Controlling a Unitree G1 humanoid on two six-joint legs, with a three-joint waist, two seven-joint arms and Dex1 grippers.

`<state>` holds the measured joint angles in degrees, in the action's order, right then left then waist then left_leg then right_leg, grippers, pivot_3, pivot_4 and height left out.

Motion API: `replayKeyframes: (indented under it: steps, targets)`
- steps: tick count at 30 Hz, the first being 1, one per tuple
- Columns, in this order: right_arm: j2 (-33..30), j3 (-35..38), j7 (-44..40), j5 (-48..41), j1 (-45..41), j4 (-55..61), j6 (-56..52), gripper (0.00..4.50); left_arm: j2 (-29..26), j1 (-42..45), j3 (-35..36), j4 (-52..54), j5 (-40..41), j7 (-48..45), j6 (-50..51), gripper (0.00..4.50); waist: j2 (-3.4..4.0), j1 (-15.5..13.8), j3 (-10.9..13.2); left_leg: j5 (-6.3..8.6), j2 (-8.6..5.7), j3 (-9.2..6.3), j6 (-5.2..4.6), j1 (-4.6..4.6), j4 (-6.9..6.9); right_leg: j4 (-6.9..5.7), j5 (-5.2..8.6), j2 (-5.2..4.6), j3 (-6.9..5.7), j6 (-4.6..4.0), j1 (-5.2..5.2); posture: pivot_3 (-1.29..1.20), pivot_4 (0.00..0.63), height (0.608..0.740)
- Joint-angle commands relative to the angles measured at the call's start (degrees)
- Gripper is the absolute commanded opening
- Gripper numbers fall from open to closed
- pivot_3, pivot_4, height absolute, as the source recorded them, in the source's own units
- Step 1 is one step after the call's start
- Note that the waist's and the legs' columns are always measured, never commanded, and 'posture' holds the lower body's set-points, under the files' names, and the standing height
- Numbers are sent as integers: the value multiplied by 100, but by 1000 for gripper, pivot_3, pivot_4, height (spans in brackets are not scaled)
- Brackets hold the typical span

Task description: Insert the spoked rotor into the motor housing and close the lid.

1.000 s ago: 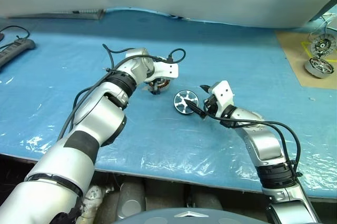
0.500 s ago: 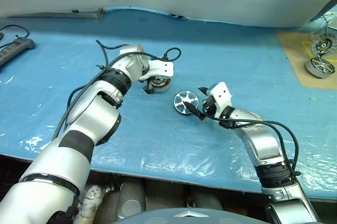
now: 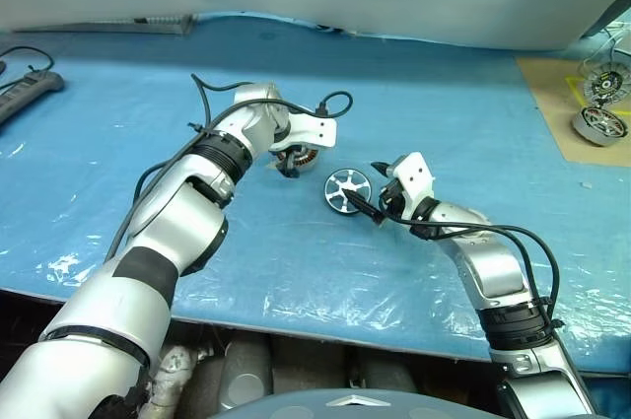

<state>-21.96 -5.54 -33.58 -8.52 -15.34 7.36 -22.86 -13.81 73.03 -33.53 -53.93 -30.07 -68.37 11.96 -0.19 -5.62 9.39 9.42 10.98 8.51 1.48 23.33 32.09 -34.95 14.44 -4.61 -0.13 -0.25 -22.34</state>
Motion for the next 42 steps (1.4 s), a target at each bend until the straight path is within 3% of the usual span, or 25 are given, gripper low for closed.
replayKeyframes:
  steps: [1,15,18,24,28,33,42]
  targets:
    - [2,-11,26,8,15,192,74,4500,-37,1,-63,134,-75,-22,30,4482,0,-2,0,1,1,0,1,0,0,0,0,0,-1,0,1,0,150,740]
    - [47,-57,121,4,80,209,78,4500,-59,-116,-104,5,-95,-136,3,4482,8,2,11,2,0,0,4,0,-1,1,1,0,0,-1,0,0,150,740]
    - [61,-65,156,5,74,209,73,4500,65,-145,-62,-172,-58,-36,76,3909,8,2,11,2,0,0,4,0,-2,2,0,0,0,-1,0,0,150,740]
    - [83,-61,220,13,128,238,79,4500,222,-100,12,-283,10,2,191,2105,8,-1,11,3,-1,1,5,-11,-2,3,2,-1,1,-3,10,0,150,740]
    - [122,-78,279,17,130,243,78,4500,249,-170,48,-93,85,-140,326,2101,8,-2,11,3,-1,0,5,-14,-2,3,9,-2,2,-16,12,0,150,740]
    - [239,-100,395,50,167,237,122,4500,115,-620,23,794,196,-630,871,2101,9,-1,10,2,-1,1,3,-14,-8,6,9,-2,1,-16,12,0,150,740]
    - [419,-130,599,85,303,255,199,4500,-698,-1901,-310,3681,218,-1714,2176,2101,20,14,4,3,20,5,4,-24,-24,16,16,-3,2,-26,15,0,150,740]
